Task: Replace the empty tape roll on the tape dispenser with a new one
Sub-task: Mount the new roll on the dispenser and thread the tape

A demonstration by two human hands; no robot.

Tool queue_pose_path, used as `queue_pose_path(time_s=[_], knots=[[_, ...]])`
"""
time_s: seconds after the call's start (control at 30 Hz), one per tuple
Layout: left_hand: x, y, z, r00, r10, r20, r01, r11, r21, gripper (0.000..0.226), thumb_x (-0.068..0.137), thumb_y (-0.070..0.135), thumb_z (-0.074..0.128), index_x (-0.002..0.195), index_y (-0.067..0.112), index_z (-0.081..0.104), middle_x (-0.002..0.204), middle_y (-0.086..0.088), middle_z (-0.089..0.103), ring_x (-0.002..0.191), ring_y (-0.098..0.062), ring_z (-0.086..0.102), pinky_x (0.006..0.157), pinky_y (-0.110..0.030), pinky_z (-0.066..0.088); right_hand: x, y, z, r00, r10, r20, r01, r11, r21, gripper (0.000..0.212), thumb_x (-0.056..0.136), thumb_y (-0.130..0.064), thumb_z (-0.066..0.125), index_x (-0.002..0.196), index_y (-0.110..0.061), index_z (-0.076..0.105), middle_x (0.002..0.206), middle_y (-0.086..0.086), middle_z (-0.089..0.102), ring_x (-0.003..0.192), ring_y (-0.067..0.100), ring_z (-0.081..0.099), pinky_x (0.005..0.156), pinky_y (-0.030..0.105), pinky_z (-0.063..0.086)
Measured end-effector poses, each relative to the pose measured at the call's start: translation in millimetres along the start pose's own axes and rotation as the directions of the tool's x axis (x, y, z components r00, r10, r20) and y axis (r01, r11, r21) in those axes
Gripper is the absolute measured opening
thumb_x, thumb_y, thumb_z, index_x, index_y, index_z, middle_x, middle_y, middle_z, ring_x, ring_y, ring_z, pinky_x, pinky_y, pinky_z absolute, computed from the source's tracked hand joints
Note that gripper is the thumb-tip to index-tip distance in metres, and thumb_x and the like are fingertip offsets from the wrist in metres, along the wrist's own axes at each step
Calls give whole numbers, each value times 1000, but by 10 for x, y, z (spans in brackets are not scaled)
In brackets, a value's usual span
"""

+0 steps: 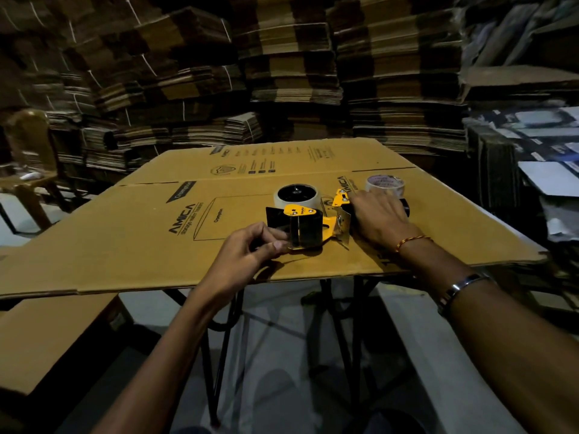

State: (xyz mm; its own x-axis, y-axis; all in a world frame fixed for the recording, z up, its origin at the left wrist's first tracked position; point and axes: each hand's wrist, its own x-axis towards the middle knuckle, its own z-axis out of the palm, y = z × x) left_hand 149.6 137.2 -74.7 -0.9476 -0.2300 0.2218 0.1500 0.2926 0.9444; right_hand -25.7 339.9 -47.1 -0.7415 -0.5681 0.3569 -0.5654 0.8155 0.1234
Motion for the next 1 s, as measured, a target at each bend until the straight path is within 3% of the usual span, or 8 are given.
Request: queue_pose_path(time_s=[0.13, 0.23, 0.3, 0.4, 0.53, 0.7, 0.87, 1.0], knots=[[63, -24, 38, 985, 39, -169, -20, 993, 113, 16, 91, 14, 69, 77, 10, 62, 130, 4, 46, 117, -6, 52, 88, -31, 55, -12, 9, 10, 1000, -6, -6, 6, 1000, 5, 23, 99, -26, 51, 119, -16, 54, 121, 12, 64, 109, 32, 57, 91, 44, 39], [149, -24, 43, 980, -63, -191, 76, 995, 65, 20, 91, 16, 69, 74, 11, 61, 130, 9, 53, 113, -8, 56, 81, -37, 60, -15, -1, 9, 1000, -7, -11, 8, 1000, 16, 24, 99, -28, 52, 119, -16, 54, 121, 12, 64, 110, 33, 57, 91, 43, 38], [217, -9, 36, 982, -96, -163, 107, 993, 59, 18, 92, 15, 67, 76, 10, 61, 110, 4, 65, 101, -14, 64, 69, -28, 59, -11, 4, 12, 999, -10, -40, 11, 1000, 15, 23, 99, -29, 52, 118, -17, 55, 120, 11, 65, 107, 32, 58, 86, 42, 37], [278, 9, 28, 985, -92, -146, 107, 989, 102, 17, 93, 14, 66, 77, 10, 61, 84, 0, 64, 84, -16, 64, 58, -18, 50, -36, 11, 1, 997, -28, -72, 30, 999, 25, 23, 99, -31, 52, 116, -17, 56, 117, 10, 66, 105, 31, 58, 82, 40, 36], [309, -7, -1, 990, -73, -118, 90, 985, 146, 14, 94, 12, 65, 81, 8, 61, 81, 0, 63, 74, -8, 63, 60, -18, 49, -39, 90, -8, 995, -92, -35, 94, 995, 44, 35, 94, -29, 60, 124, -15, 49, 124, 11, 60, 111, 30, 55, 80, 37, 36], [386, -40, -73, 993, -70, -92, 82, 988, 134, 12, 94, 9, 64, 84, 5, 61, 87, -5, 65, 83, -15, 65, 66, -23, 52, -54, 306, -256, 963, -260, 78, 173, 811, 559, 80, 91, -24, 70, 154, -35, 21, 156, 0, 27, 135, 16, 37, 102, 28, 37], [459, -69, -238, 998, -57, -9, 57, 993, 100, 9, 94, 5, 62, 84, 4, 63, 105, -18, 66, 99, -26, 66, 75, -25, 56, -49, 207, -368, 891, -444, 95, 331, 778, 534, 53, 97, -32, 60, 146, -37, 42, 160, -9, 27, 143, 14, 29, 114, 37, 31], [563, -111, -353, 998, -40, 43, 31, 982, 184, 11, 95, 5, 61, 84, 6, 64, 110, -21, 67, 106, -32, 65, 88, -37, 55, 22, 105, -389, 872, -469, 140, 327, 772, 545, 53, 94, -36, 62, 145, -35, 46, 157, -8, 37, 146, 12, 22, 113, 30, 19]])
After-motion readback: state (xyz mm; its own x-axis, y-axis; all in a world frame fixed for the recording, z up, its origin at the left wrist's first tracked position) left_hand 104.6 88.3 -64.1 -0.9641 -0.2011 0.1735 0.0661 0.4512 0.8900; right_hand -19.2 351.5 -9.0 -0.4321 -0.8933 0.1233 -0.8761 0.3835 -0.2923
